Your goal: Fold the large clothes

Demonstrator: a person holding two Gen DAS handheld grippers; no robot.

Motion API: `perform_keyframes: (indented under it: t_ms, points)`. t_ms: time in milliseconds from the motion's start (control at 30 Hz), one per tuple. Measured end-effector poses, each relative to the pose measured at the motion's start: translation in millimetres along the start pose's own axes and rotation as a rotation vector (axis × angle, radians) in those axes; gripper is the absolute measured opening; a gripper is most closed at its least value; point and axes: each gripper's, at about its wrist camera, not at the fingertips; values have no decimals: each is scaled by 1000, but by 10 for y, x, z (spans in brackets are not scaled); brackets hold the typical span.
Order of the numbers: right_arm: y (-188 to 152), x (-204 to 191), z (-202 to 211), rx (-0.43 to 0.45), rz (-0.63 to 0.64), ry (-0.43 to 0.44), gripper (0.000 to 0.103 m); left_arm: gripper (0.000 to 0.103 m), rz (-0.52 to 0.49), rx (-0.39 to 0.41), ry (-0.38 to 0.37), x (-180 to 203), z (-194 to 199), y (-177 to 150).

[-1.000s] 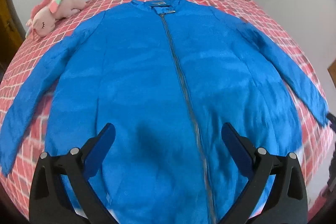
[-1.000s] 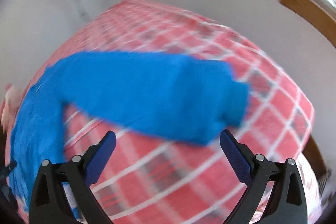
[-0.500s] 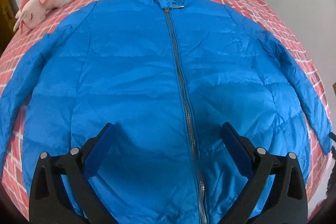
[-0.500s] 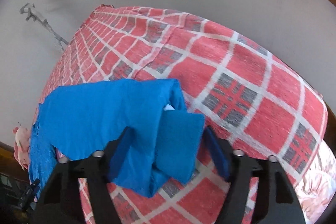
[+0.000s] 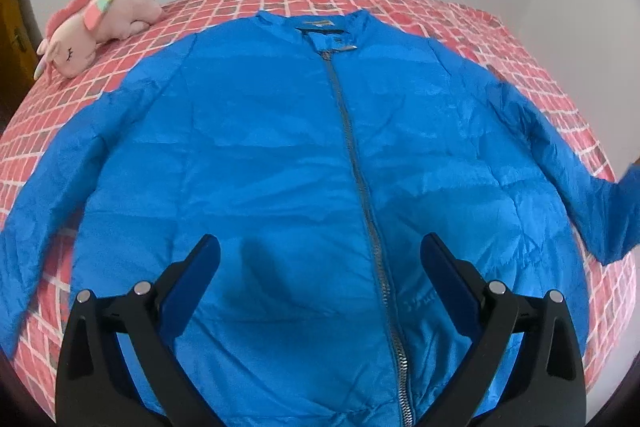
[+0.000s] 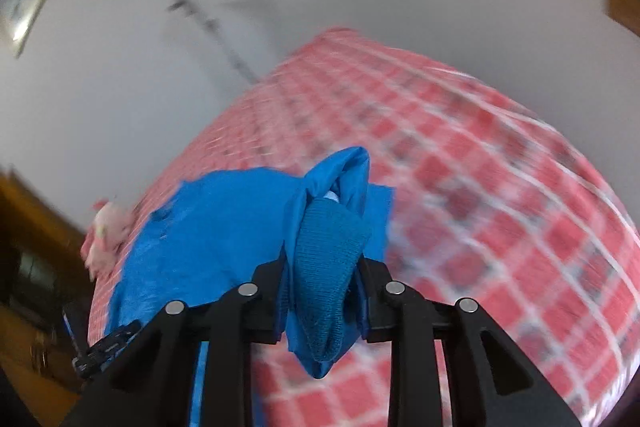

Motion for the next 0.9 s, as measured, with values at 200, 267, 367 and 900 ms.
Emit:
perform_keyframes:
  t_ms: [200, 267, 367, 900]
  points:
    - [154, -1199, -700, -86, 200, 63, 26, 99, 44, 18, 18, -232, 37, 127]
    - [69, -1505, -881, -121, 253, 58, 26, 99, 44, 19, 27, -298, 21, 160]
    - [-12, -1870, -1258, -174, 327, 33, 26, 99, 65, 17, 35, -421, -40, 219]
    - [-155, -2177, -1543, -283, 377, 377, 45, 99, 132, -2, -128, -470, -59, 284]
Point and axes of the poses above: each gripper's, at about its wrist camera, not at the fingertips, and z roughly against the way its jaws point, x to its right, y to its top, and after that the axes turned 4 degrees about z, right-handed
